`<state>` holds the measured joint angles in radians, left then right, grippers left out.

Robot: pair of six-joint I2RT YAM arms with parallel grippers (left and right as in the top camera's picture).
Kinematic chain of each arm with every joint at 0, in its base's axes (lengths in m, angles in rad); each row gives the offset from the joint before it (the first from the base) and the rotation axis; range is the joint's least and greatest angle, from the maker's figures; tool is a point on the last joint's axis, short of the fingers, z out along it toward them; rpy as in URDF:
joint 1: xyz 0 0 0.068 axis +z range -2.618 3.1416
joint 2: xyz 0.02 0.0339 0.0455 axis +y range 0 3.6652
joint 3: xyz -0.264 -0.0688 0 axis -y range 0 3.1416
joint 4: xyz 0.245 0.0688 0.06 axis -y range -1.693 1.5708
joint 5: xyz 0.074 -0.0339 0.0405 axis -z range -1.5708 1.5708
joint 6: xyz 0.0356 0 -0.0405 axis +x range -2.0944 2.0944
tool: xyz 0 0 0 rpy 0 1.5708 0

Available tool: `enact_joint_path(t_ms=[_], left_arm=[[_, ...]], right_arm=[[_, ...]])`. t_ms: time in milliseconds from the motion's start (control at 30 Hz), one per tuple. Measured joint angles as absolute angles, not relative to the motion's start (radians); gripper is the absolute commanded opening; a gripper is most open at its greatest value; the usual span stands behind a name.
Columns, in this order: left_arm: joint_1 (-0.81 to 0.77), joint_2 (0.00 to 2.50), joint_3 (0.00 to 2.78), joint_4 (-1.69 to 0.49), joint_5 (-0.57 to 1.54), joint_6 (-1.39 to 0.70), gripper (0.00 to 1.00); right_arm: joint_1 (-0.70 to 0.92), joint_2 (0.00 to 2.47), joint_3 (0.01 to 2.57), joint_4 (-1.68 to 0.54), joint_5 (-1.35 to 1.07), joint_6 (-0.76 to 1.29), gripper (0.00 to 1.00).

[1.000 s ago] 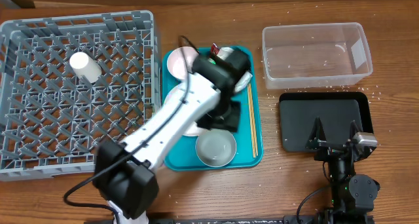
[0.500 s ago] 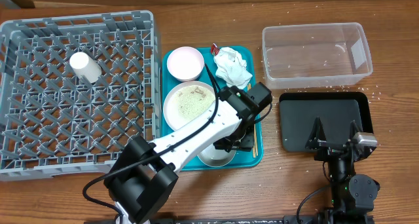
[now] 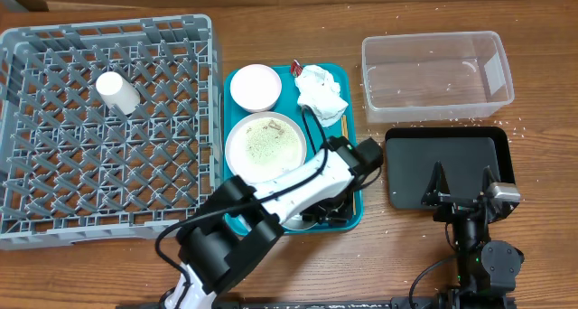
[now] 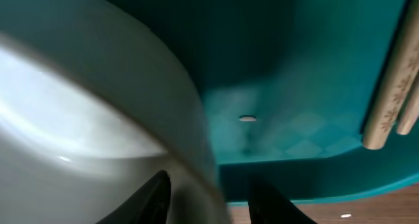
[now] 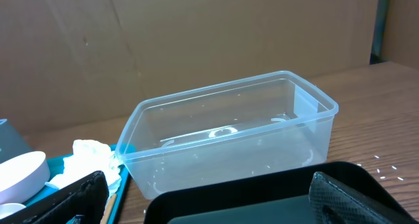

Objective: Sort waste into correct bins and load items into the dishwasher
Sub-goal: 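Grasp the rim of the white bowl with the left gripper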

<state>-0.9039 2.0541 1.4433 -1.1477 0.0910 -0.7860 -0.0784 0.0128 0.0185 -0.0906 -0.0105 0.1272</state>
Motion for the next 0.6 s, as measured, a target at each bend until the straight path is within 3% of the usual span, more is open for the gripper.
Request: enact_joint_path(t_ms=[133, 433, 467, 600], left_arm=[[-0.9, 2.055, 1.443, -1.151, 0.094, -0.787, 0.25], [-0.897, 2.055, 1.495, -1.239, 0.076, -0.783, 0.11], [-0.897, 2.055, 1.512, -1.255, 0.07, -0.783, 0.04], [-0.896, 2.055, 1.576, -1.3, 0.051, -0.78, 0.04]], right_arm=[[-0.078, 0.013, 0.019, -0.09, -0.01, 0.127, 1.0], [-0.078, 0.013, 0.019, -0.09, -0.01, 0.127, 1.0], [-0.078, 0.013, 0.019, -0.09, -0.01, 0.127, 1.0], [-0.078, 0.013, 0.019, -0.091, -0.01, 0.127, 1.0]])
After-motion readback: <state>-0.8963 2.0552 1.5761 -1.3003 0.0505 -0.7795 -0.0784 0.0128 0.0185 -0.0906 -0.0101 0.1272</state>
